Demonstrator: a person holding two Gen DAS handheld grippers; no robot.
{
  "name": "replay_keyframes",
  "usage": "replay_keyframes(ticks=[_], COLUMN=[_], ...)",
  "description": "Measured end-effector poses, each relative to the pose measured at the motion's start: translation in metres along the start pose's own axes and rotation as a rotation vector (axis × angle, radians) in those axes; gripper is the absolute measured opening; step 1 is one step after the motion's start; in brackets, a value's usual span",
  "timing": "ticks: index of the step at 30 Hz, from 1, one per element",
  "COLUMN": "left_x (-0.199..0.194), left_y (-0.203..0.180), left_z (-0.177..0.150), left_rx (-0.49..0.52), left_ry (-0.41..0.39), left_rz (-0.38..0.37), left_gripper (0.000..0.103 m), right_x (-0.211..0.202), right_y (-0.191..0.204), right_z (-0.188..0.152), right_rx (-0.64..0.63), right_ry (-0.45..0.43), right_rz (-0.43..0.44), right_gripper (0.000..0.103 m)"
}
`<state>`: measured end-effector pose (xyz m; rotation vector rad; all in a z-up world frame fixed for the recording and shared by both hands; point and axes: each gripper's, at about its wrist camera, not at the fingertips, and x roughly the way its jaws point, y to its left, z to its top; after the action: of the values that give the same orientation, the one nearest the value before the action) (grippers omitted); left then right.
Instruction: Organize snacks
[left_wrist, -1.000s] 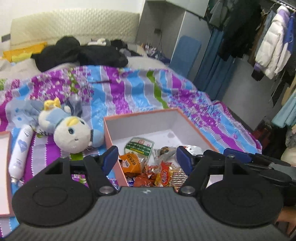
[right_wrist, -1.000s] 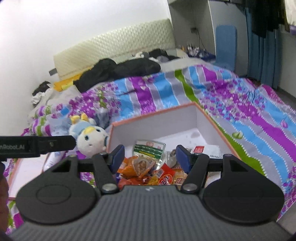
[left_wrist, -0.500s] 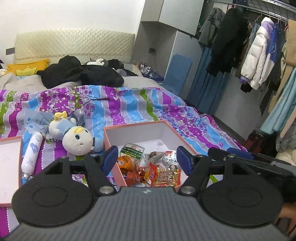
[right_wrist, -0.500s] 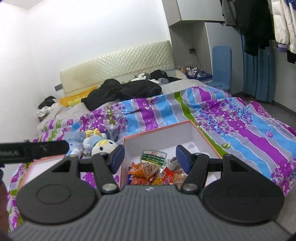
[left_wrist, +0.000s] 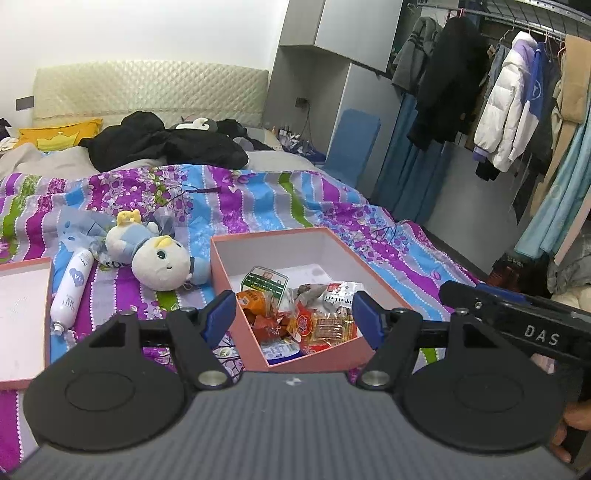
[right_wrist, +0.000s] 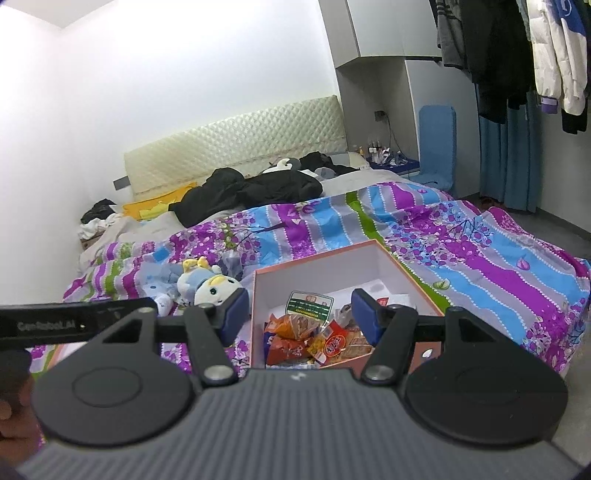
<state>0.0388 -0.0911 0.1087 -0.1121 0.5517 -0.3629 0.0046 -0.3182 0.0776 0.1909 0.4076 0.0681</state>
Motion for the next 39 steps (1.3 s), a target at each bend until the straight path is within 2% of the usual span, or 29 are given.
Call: replay_keyframes(ticks=[9,13,26,27,28,30,31,39], left_x=[0.003,0.007,0.017,0.016,0.016,0.015,0.015,0.013], left_y=[0.008,0.013,0.012,0.012,0.012,0.010,0.010,0.007], left_z=[-0.013,-0.014,-0.012,-0.012,-0.012,-0.011,-0.011,-0.011], left_rx=[-0.002,0.001,0.011,0.010,0.015,0.014,0.014,0.029], left_ry=[0.035,0.032,0.053,0.052,0.052,0.049,0.046,0.049], left_rz=[0.018,0.027,0.013,0.013,0.009,0.003,0.001,0.020], left_gripper=[0.075,0.084,0.098,0.098,0.098,0.098,0.098,0.099], right_x=[-0.010,0.001,0.007,0.007,0.007,0.005,0.004,0.003], right_y=[0.008,0.006,0.002,0.001,0.001,-0.001,0.000,-0.002], right_z=[-0.013,-0.019,-0.023,-0.024,-0.023,-0.024,-0.024,-0.025], right_rx=[-0.027,-0.009,0.013,0.016,0.021,0.033,0.032,0.045], right_ry=[0.008,0.040,0.046,0.047,0.043,0.023,0.016,0.028], right_rz=[0.006,0.004,-0.014,-0.020,-0.022,-0.016,-0.020,-0.027], right_gripper=[0.064,0.064,0.064,0.068,0.082,0.101,0.103,0.103])
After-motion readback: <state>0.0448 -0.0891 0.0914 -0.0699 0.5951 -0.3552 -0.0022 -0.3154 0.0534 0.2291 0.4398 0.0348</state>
